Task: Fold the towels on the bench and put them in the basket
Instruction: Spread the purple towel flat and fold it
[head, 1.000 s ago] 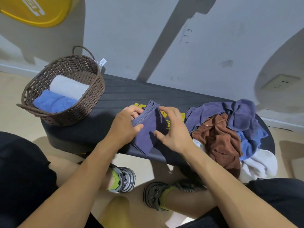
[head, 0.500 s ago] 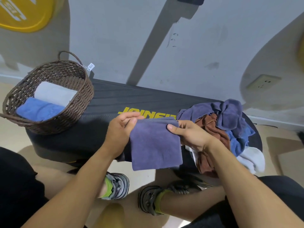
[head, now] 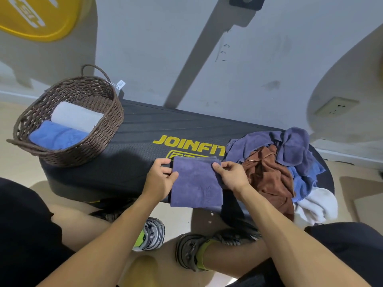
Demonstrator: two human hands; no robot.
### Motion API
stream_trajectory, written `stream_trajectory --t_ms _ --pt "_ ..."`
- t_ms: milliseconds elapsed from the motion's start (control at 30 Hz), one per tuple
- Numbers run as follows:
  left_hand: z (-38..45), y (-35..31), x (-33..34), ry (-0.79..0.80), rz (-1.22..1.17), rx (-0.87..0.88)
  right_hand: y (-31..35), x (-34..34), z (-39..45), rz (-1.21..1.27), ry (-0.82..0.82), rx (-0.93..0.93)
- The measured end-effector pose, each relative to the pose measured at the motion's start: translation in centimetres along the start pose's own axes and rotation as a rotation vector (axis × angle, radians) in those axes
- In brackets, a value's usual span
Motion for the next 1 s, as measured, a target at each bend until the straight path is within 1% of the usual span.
stream_trajectory --t_ms 100,167,233,267,333,367,433,500,700,767,833,867,900,933,967,1000 --pt "-0.5 -0.1 -0.3 -0.062 0.117 0.109 -0.3 -0.2 0.2 0.029 0.011 0.048" --pt "-0.8 -0.6 -0.5 -0.134 0.223 0.23 -0.3 -0.4 0.3 -0.033 -0.013 -0.021" --pt "-0.9 -1.2 -0.8 -0.176 0.321 0.392 -0.1 -0.5 0.2 -0.114 -0.03 -0.078" --pt "-0.9 -1.5 -0.8 -0.159 0.349 0.483 0.0 -0.4 0.2 -0.125 -0.019 -0.086" --pt "-1.3 -1.8 -0.5 -0.056 0.397 0.618 0.3 0.0 0.2 -0.177 -0.005 -0.139" --pt "-1.6 -1.8 -0.3 0.017 0.411 0.624 0.4 0.1 0.2 -0.226 -0.025 -0.189" --pt "-2.1 -1.3 0.2 0.135 0.449 0.549 0.5 0.3 0.1 -0.24 -0.1 -0.262" --pt "-2.3 -0.6 0.5 0.162 0.509 0.509 0.2 0.5 0.1 -0.202 -0.153 -0.284" --pt "-2.6 -0.4 0.8 0.105 0.536 0.496 -0.7 1.5 0.2 -0.161 -0.219 -0.271" --pt "-2.7 -0.6 0.6 0.09 0.533 0.501 -0.7 1.2 0.1 -0.186 -0.248 -0.281" --pt "-2.9 -1.3 0.2 0.041 0.513 0.583 -0.3 1.0 -0.3 -0.248 -0.272 -0.337" --pt "-3.0 -1.8 0.0 0.009 0.47 0.638 0.3 0.9 -0.7 -0.259 -0.272 -0.4" --pt "-3.1 -2.2 -0.3 -0.028 0.389 0.67 1.1 0.9 -1.1 -0.258 -0.251 -0.481" --pt "-3.2 -2.5 -0.6 -0.041 0.307 0.657 2.0 1.0 -1.6 -0.257 -0.198 -0.564" --pt "-3.2 -2.6 -0.9 -0.023 0.251 0.611 2.9 1.1 -2.0 -0.275 -0.101 -0.633" --pt "-3.2 -2.6 -1.1 0.03 0.239 0.557 3.5 1.2 -2.3 -0.317 0.038 -0.67"
Point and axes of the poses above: each hand's wrist, its own z-axis towards the middle knuckle, its own x-axis out of the palm, y = z × x, the point moved 2 cm from there along z, towards the middle knuckle, and after that the axes turned 8 degrees about -y, right-handed, at the moved point
